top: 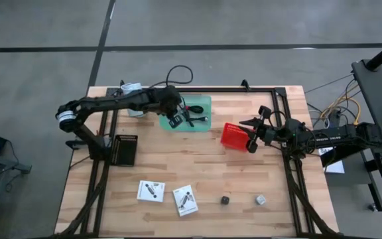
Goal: Pick and place items into bin
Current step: Put the white charger cable into the blue bin, then put the blue charger adapter into the red basket
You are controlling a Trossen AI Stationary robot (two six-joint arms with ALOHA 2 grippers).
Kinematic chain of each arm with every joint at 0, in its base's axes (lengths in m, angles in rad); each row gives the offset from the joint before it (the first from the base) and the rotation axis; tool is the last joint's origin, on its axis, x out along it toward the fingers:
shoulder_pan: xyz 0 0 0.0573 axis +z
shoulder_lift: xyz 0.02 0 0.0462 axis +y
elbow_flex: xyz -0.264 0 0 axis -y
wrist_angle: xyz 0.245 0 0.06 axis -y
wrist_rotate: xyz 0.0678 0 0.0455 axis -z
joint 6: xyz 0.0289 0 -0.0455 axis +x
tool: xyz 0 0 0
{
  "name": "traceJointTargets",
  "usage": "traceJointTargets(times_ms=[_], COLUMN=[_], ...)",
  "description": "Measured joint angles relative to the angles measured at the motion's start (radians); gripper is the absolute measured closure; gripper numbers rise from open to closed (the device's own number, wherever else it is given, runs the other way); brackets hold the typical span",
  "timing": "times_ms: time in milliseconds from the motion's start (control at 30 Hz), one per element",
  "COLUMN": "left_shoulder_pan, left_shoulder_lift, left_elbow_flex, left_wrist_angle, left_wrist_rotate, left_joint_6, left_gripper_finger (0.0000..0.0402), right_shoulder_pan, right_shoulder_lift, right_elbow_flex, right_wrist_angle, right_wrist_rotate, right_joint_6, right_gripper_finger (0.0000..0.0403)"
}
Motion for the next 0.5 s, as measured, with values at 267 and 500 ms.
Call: traceJointTargets(times_ms=[267, 500], left_shoulder_pan=[0.032, 0.031], left_shoulder_lift=[0.0, 0.0], left_elbow_flex=[-0.002, -0.002], left_wrist_angle=[0.102, 0.121], left_wrist_rotate=[0.001, 0.001], left_joint_6=[0.065, 0.069], left_gripper_finger=[0.0357, 0.0352], right_shoulder_pan=[0.0, 0.0], right_shoulder_lift=[0.0, 0.0], right_elbow_flex=[0.0, 0.0], right_wrist_angle=[0.0, 0.0], right_wrist_rotate=[0.0, 0.0], right_joint_6=[0.0, -0.004], right_gripper_finger=[0.0346, 0.0346])
